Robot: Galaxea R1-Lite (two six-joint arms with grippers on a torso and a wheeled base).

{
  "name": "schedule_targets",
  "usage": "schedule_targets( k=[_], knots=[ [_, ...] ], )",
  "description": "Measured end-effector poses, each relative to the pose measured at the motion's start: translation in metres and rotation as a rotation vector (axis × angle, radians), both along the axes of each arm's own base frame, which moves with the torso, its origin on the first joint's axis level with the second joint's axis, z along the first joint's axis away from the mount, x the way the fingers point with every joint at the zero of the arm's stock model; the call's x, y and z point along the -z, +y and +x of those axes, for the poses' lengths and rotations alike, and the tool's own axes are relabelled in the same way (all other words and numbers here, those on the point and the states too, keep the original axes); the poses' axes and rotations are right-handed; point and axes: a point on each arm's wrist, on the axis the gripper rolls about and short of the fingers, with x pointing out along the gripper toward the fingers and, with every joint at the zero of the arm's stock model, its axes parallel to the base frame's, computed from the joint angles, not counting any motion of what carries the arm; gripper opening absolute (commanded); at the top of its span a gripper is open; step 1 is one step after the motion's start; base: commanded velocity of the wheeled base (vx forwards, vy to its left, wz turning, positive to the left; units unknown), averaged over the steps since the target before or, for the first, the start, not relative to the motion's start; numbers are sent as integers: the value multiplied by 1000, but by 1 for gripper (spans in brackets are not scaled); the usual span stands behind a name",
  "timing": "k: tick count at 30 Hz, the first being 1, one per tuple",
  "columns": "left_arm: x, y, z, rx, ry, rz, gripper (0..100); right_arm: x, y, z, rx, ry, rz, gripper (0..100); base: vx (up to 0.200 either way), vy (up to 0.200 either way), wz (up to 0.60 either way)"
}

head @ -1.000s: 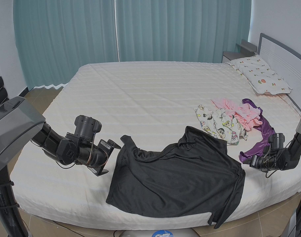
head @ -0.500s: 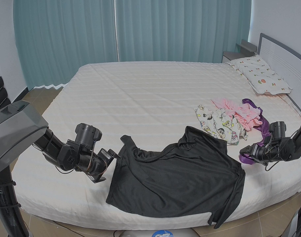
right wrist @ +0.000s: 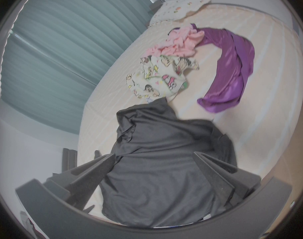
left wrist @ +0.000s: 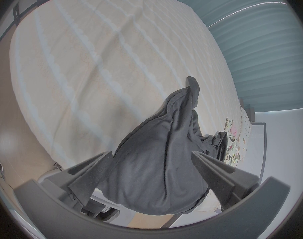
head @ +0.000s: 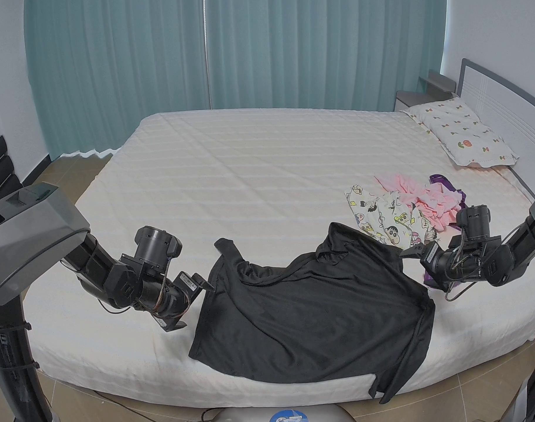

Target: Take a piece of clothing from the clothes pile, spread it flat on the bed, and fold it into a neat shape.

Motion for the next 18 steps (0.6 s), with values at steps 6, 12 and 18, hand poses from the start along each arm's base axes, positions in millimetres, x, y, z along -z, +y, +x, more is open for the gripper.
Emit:
schedule_targets(
  k=[6,12,18],
  knots=[
    [5,-2,-4,64,-18,82,100,16,7,1,-14,-7,10,100,-133,0,0],
    [14,-13,-3,69,-34,164,100,25,9,-5,-22,-3,10,100,0,0,0],
    [17,-29,16,50,-92,212,100,29,10,-9,-25,5,9,100,0,0,0]
  ],
)
